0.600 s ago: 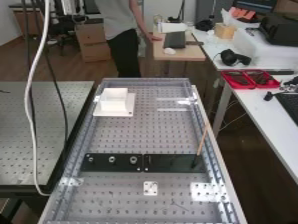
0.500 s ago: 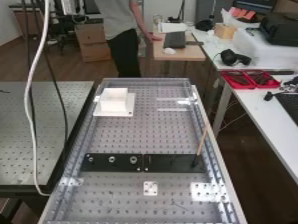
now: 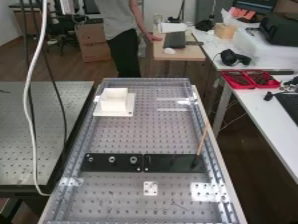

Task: Grab the pcb board and place it in the clear container

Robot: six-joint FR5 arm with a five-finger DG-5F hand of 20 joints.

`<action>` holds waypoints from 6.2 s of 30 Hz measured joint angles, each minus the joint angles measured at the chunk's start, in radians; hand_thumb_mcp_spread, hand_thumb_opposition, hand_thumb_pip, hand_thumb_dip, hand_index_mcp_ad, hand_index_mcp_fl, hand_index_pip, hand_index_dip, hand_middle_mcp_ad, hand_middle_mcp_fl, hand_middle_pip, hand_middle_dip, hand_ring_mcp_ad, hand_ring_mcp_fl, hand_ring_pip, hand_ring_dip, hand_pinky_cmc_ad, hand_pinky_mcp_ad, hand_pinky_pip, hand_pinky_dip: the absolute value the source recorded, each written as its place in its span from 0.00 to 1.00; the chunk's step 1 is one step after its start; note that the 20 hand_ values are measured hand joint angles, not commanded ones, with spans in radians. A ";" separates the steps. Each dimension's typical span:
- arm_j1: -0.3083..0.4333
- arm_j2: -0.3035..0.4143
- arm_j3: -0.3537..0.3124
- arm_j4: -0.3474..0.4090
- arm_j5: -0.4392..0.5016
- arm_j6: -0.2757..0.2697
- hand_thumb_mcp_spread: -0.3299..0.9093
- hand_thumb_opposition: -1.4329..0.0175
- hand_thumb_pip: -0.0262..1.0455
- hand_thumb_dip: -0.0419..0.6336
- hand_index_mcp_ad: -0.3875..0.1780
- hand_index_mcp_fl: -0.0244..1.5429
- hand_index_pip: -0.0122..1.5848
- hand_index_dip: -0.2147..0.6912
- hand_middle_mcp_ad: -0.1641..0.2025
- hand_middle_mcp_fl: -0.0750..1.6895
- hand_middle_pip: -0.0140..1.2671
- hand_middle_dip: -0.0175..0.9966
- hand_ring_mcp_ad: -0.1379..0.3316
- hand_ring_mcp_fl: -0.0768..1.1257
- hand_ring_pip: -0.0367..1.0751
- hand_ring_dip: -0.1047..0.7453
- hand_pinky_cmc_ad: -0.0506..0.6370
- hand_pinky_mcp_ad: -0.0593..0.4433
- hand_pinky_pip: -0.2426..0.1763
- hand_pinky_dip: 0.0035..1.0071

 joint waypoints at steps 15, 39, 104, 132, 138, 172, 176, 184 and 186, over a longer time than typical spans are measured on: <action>0.003 -0.007 -0.094 0.087 0.043 0.025 0.45 0.59 0.14 0.07 0.82 0.06 0.05 0.38 0.66 0.05 0.13 0.08 0.76 0.08 0.11 0.14 0.48 0.52 0.40 0.35; -0.027 -0.154 -0.358 0.380 0.301 0.093 0.63 0.51 0.28 0.18 0.64 0.21 0.06 0.49 0.66 0.06 0.12 0.11 0.78 0.07 0.11 0.14 0.50 0.51 0.36 0.26; -0.144 -0.529 -0.344 0.783 0.172 -0.092 0.78 0.43 0.33 0.34 0.48 0.10 0.97 0.45 0.51 0.05 0.12 0.17 0.65 0.09 0.13 0.19 0.55 0.41 0.48 0.19; -0.160 -0.524 -0.324 0.755 0.115 -0.110 0.79 0.39 0.40 0.42 0.40 0.14 0.97 0.45 0.49 0.06 0.13 0.17 0.64 0.10 0.13 0.21 0.58 0.40 0.48 0.19; -0.163 -0.525 -0.323 0.752 0.107 -0.113 0.79 0.39 0.41 0.44 0.40 0.14 0.95 0.45 0.49 0.06 0.12 0.17 0.64 0.10 0.13 0.22 0.58 0.40 0.47 0.19; -0.173 -0.551 -0.305 0.740 0.079 -0.094 0.82 0.39 0.47 0.46 0.28 0.23 0.97 0.44 0.49 0.06 0.13 0.17 0.64 0.10 0.12 0.22 0.60 0.41 0.47 0.19; -0.173 -0.553 -0.305 0.745 0.077 -0.089 0.86 0.39 0.47 0.46 0.26 0.26 0.97 0.44 0.50 0.06 0.12 0.17 0.64 0.10 0.12 0.22 0.60 0.40 0.47 0.19; -0.174 -0.553 -0.305 0.752 0.075 -0.079 0.87 0.39 0.46 0.45 0.27 0.31 0.92 0.43 0.49 0.08 0.13 0.17 0.64 0.10 0.12 0.22 0.60 0.41 0.47 0.19; -0.175 -0.552 -0.305 0.752 0.073 -0.075 0.88 0.39 0.45 0.45 0.27 0.31 0.92 0.43 0.49 0.08 0.12 0.17 0.65 0.10 0.12 0.22 0.60 0.41 0.48 0.19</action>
